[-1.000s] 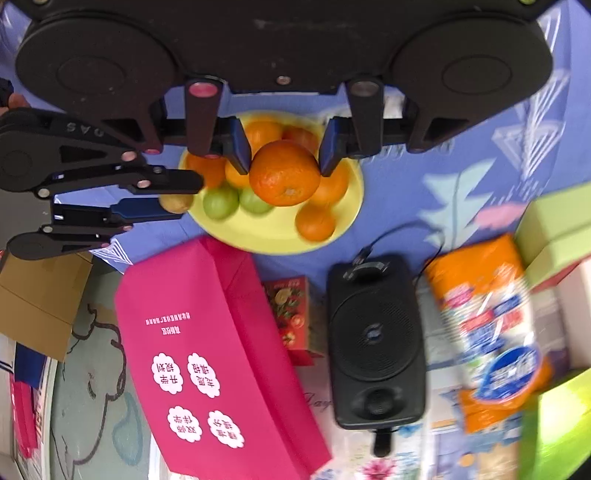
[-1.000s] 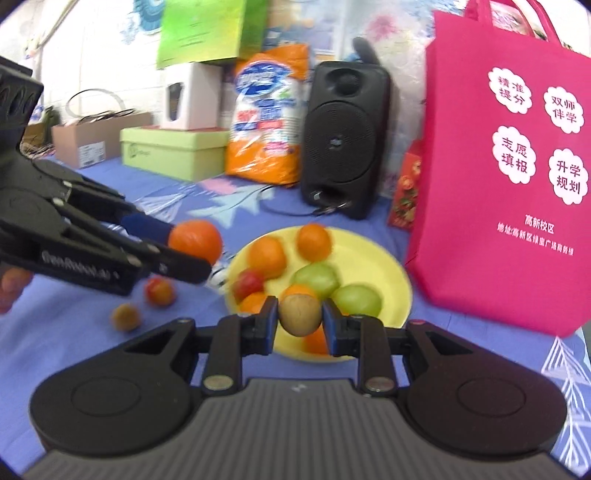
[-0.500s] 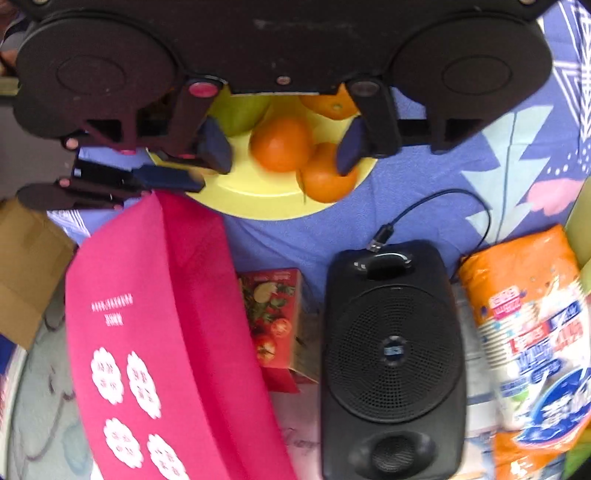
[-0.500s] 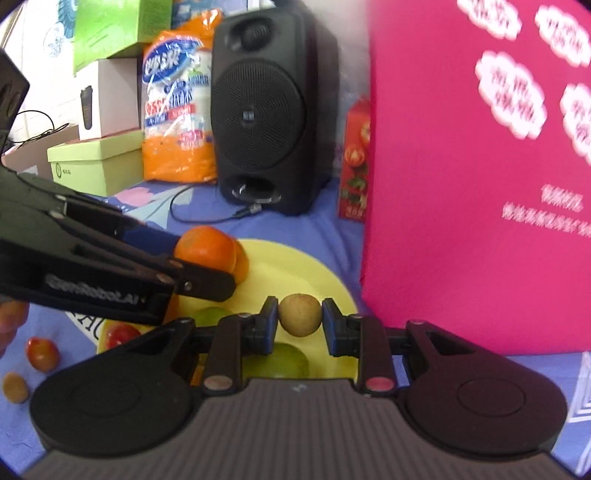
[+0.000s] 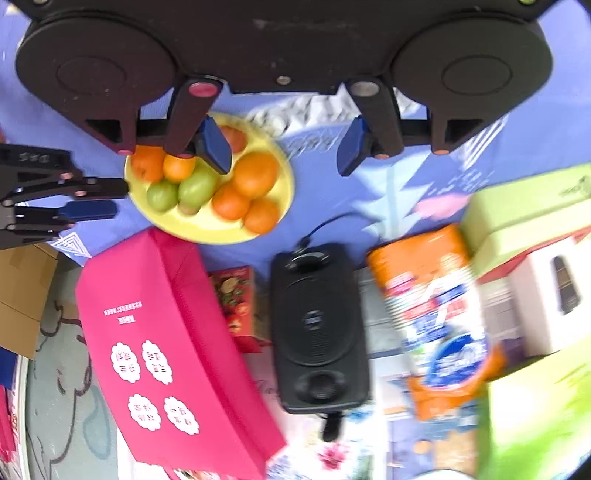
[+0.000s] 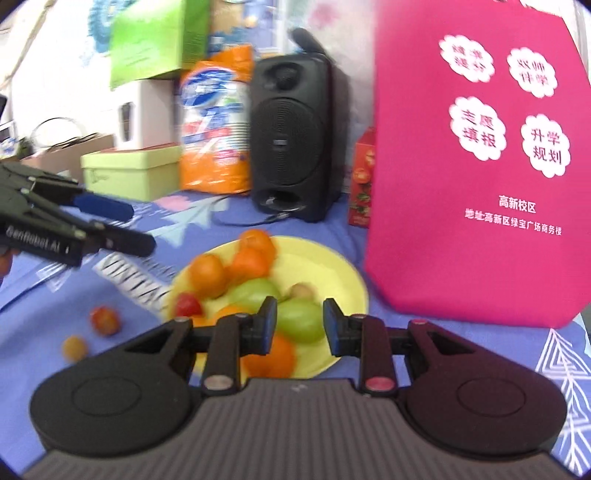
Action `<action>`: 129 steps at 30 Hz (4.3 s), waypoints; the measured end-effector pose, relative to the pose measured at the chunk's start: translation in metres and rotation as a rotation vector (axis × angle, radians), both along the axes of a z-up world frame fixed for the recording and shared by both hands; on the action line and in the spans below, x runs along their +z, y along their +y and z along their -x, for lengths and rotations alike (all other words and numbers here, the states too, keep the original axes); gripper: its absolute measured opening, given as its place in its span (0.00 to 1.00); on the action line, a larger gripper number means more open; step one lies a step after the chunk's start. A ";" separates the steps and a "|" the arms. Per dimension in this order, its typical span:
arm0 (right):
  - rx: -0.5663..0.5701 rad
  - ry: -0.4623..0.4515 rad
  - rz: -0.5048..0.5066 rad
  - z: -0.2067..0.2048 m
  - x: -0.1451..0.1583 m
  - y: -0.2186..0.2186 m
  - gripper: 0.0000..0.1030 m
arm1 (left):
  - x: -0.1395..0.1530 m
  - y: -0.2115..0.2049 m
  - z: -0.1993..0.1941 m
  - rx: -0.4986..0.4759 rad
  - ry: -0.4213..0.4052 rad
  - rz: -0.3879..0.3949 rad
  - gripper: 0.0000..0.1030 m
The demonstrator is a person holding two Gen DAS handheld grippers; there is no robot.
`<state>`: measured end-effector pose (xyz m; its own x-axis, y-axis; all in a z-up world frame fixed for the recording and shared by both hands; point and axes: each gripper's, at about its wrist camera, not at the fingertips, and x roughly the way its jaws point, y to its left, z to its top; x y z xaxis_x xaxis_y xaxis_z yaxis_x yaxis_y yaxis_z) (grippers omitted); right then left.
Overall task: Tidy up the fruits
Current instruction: 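Grasp a small kiwi with the left tool while the right tool grasps a red plum, then carry both fruits over the yellow plate and open both tools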
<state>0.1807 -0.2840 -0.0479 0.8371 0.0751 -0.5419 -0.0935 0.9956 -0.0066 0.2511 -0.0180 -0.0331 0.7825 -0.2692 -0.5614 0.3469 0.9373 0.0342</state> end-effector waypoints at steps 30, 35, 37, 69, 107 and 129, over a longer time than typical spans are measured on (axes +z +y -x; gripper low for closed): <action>0.218 0.123 -0.003 0.012 -0.031 0.107 0.38 | -0.069 0.032 0.063 0.070 0.057 0.011 0.23; 0.235 0.139 0.057 -0.014 -0.038 0.133 0.38 | -0.067 0.049 0.071 0.099 0.051 -0.026 0.23; 0.241 0.152 0.079 -0.024 -0.042 0.142 0.38 | -0.067 0.057 0.072 0.111 0.055 -0.016 0.23; 0.122 0.106 -0.084 0.061 -0.040 0.106 0.28 | -0.061 0.052 0.092 0.067 0.136 0.159 0.23; -0.024 0.024 -0.024 -0.042 -0.012 -0.023 0.28 | -0.021 -0.090 -0.073 -0.099 0.096 -0.081 0.25; -0.085 0.011 0.008 -0.046 -0.005 -0.039 0.42 | -0.009 -0.058 -0.028 -0.074 0.055 0.000 0.55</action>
